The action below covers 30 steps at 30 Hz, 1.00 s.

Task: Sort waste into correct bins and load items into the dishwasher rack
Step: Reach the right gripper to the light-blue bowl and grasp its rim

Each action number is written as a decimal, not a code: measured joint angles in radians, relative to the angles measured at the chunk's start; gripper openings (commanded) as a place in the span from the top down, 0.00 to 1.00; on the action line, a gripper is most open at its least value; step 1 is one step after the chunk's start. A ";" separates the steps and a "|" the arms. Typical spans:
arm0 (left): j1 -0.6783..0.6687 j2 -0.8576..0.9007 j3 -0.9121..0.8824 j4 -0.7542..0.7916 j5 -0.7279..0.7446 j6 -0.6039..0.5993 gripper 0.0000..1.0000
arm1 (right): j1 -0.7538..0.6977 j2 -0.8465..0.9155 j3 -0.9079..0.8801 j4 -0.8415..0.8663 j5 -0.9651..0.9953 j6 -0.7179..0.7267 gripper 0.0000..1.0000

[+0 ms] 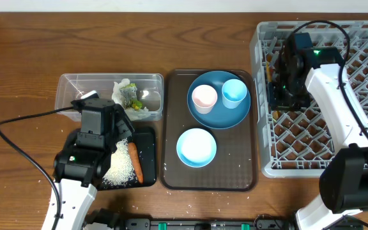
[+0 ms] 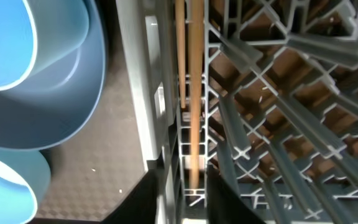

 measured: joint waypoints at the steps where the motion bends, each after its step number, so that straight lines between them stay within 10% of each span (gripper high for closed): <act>1: 0.000 0.001 0.000 0.000 0.000 0.000 0.32 | 0.000 0.000 0.000 0.000 0.001 -0.002 0.67; 15: 0.000 0.022 0.000 0.002 0.000 0.000 0.32 | 0.053 -0.003 0.139 -0.192 -0.093 -0.003 0.66; 30: 0.002 0.022 0.000 0.001 -0.024 0.003 0.25 | 0.623 -0.059 0.166 0.016 -0.118 0.072 0.64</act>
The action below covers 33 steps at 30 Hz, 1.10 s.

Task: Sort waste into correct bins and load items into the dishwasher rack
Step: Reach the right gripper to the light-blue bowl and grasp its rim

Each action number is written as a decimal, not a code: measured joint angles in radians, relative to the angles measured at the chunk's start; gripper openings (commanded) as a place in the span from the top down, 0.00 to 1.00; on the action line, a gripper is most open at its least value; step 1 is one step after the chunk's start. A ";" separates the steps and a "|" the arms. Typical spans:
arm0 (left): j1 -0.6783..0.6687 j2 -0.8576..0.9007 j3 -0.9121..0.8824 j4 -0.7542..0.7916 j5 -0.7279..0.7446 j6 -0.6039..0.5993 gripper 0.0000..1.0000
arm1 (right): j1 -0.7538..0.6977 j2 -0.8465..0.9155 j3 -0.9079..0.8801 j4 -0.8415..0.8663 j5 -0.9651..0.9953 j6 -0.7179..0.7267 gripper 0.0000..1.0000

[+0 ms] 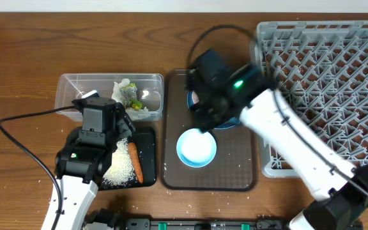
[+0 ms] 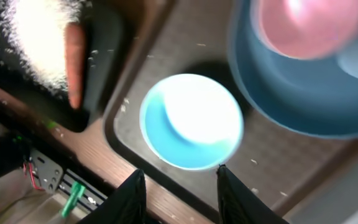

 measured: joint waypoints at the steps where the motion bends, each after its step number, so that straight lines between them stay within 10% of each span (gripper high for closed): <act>1: 0.003 0.000 0.000 0.000 -0.006 0.000 0.25 | 0.027 0.000 -0.011 0.020 0.013 0.017 0.64; 33: 0.048 0.000 0.000 -0.011 -0.025 0.000 0.12 | 0.276 0.000 -0.613 0.605 0.184 0.236 0.69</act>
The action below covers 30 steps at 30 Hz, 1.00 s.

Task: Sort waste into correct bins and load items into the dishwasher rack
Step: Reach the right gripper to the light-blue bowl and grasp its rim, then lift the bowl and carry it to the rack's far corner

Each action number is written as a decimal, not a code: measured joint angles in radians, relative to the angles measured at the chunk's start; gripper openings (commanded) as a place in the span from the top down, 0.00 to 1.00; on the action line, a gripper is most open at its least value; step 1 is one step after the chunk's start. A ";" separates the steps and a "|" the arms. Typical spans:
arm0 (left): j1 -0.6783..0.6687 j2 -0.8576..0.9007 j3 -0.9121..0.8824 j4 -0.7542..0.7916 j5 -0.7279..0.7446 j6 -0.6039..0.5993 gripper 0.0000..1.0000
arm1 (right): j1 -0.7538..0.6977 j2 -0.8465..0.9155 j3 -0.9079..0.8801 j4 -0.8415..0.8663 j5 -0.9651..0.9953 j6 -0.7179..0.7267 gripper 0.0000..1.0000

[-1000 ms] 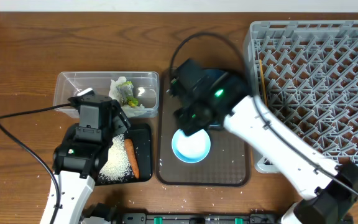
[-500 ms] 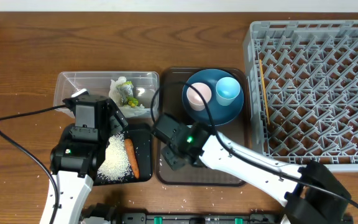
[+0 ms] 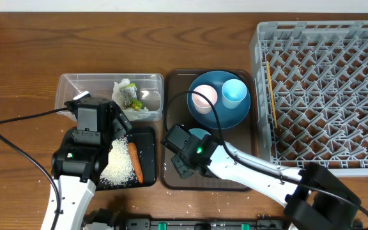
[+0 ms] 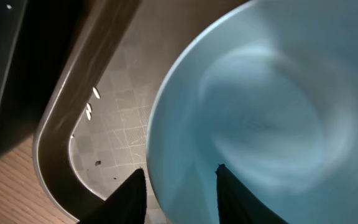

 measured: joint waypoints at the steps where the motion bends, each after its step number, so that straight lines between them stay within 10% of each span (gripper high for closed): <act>1: 0.000 0.000 0.000 0.000 0.000 0.000 0.12 | 0.000 0.000 -0.003 0.000 0.000 0.002 0.70; 14: 0.000 0.000 0.000 0.000 0.000 0.000 0.12 | 0.000 0.000 -0.035 0.005 -0.005 0.012 0.99; 30: 0.000 0.000 0.000 -0.005 0.000 0.000 0.12 | -0.001 0.000 0.299 -0.319 -0.062 0.013 0.99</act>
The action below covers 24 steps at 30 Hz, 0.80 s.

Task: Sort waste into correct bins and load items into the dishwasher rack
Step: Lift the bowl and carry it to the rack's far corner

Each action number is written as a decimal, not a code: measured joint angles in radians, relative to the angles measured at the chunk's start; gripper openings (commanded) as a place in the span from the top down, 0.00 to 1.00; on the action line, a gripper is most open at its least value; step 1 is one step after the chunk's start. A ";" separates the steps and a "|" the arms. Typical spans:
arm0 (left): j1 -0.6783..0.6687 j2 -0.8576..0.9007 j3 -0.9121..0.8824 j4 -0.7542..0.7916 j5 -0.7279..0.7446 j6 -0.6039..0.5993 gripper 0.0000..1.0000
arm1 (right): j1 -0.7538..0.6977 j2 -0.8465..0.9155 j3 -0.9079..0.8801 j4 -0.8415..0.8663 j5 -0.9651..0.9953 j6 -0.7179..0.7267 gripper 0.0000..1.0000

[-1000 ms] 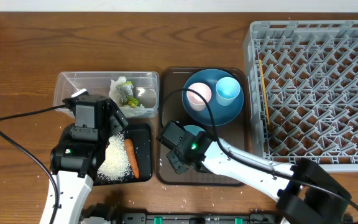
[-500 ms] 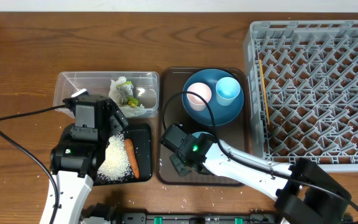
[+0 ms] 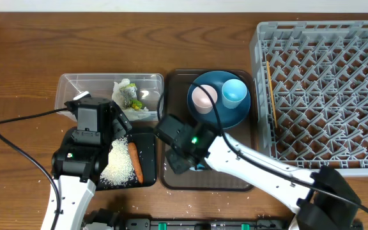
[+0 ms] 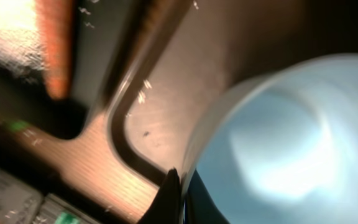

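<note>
My right gripper (image 4: 182,186) is shut on the rim of the light blue bowl (image 4: 278,143), one finger inside and one outside. The bowl looks tilted above the brown tray (image 4: 166,106). Overhead, the right arm (image 3: 184,145) covers nearly all of the bowl, leaving only a blue sliver (image 3: 200,167). A blue plate (image 3: 225,114) at the tray's far end carries a pink cup (image 3: 204,97) and a blue cup (image 3: 234,91). My left gripper (image 3: 121,122) hovers at the edge of the black tray (image 3: 147,144), which holds rice (image 3: 117,163) and a carrot (image 3: 135,161).
The grey dishwasher rack (image 3: 324,83) fills the right side, with wooden chopsticks (image 3: 271,89) lying along its left edge. A clear bin (image 3: 72,89) at the back left holds crumpled waste (image 3: 130,96). Loose rice grains dot the brown tray and the table.
My right gripper was open around the bowl's rim and is now shut on it. The bowl now looks tilted, with more of the tray showing beneath. The left arm has not moved.
My right gripper stood at the rack's left edge over the chopsticks lying there. Then it was open above the light blue bowl on the brown tray. Then it was down at the bowl's rim, and now it grips that rim.
</note>
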 measured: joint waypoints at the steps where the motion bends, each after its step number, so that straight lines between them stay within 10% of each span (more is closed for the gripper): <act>1: 0.000 0.000 0.000 0.000 0.000 0.000 0.12 | 0.000 0.000 0.045 -0.035 -0.001 -0.002 0.99; 24: 0.000 0.000 0.000 0.000 0.000 0.000 0.11 | -0.529 -0.001 0.696 -0.298 -0.154 -0.330 0.99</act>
